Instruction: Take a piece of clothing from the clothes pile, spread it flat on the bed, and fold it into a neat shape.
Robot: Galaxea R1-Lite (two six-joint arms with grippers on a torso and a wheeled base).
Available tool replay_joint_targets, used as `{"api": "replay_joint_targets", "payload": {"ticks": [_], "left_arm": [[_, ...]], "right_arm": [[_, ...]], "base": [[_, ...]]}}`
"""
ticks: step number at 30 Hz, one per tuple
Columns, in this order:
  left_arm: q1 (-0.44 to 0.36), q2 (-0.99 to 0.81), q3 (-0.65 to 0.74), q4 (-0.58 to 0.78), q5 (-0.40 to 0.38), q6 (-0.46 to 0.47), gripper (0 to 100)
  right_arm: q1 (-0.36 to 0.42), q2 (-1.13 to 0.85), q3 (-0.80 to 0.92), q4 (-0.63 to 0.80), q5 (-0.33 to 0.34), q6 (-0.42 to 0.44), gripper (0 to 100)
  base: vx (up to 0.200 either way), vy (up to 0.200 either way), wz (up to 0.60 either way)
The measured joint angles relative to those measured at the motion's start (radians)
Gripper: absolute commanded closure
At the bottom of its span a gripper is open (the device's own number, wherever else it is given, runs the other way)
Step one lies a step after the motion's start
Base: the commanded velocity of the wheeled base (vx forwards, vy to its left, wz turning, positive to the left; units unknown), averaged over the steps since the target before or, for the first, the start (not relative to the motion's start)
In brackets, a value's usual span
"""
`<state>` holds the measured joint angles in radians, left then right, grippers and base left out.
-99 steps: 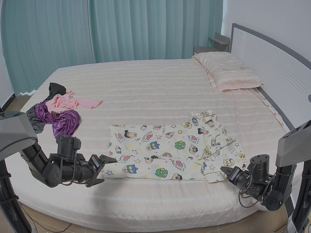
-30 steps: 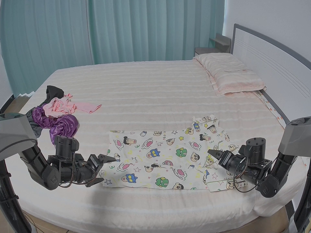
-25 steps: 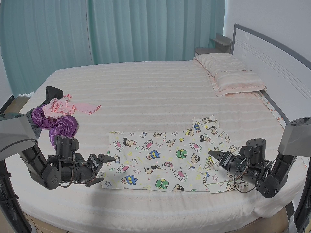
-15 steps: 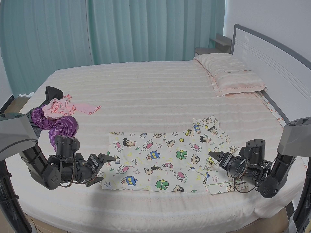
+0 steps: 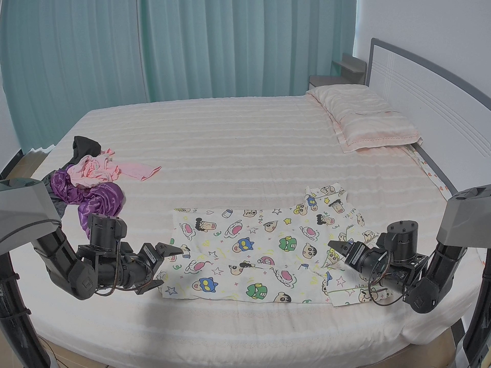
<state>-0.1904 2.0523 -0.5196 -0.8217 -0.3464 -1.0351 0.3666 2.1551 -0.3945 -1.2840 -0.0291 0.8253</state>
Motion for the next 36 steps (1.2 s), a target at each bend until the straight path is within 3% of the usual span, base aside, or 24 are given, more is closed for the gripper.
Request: {"api": "replay_joint_targets", "payload": {"ticks": [8,13,16,21,26,36], "left_arm": [[-0.003,0.032,0.011,-0.145,0.044,0.027,0],[-0.014,0.098,-0.007,-0.202,0.111,0.121,0],[-0.024,0.124,-0.021,-0.204,0.110,0.197,0],[-0.044,0.155,-0.058,-0.172,0.093,0.360,0],[-0.047,0.178,-0.103,-0.045,0.072,0.484,0],[0.004,0.200,-0.122,-0.015,-0.100,0.619,0]], "right_arm": [[0.001,0.004,-0.001,-0.001,0.000,0.000,0],[0.003,0.004,-0.002,-0.001,0.000,0.000,0],[0.003,0.003,-0.001,-0.001,0.000,0.000,0],[0.005,0.000,0.000,-0.001,0.000,0.000,0],[0.007,-0.001,0.001,-0.002,0.000,0.000,0],[0.015,0.002,0.001,-0.002,0.000,0.000,0]], "base": [[0.000,0.000,0.00],[0.000,0.000,0.00],[0.000,0.000,0.00],[0.000,0.000,0.00],[0.000,0.000,0.00],[0.000,0.000,0.00]]}}
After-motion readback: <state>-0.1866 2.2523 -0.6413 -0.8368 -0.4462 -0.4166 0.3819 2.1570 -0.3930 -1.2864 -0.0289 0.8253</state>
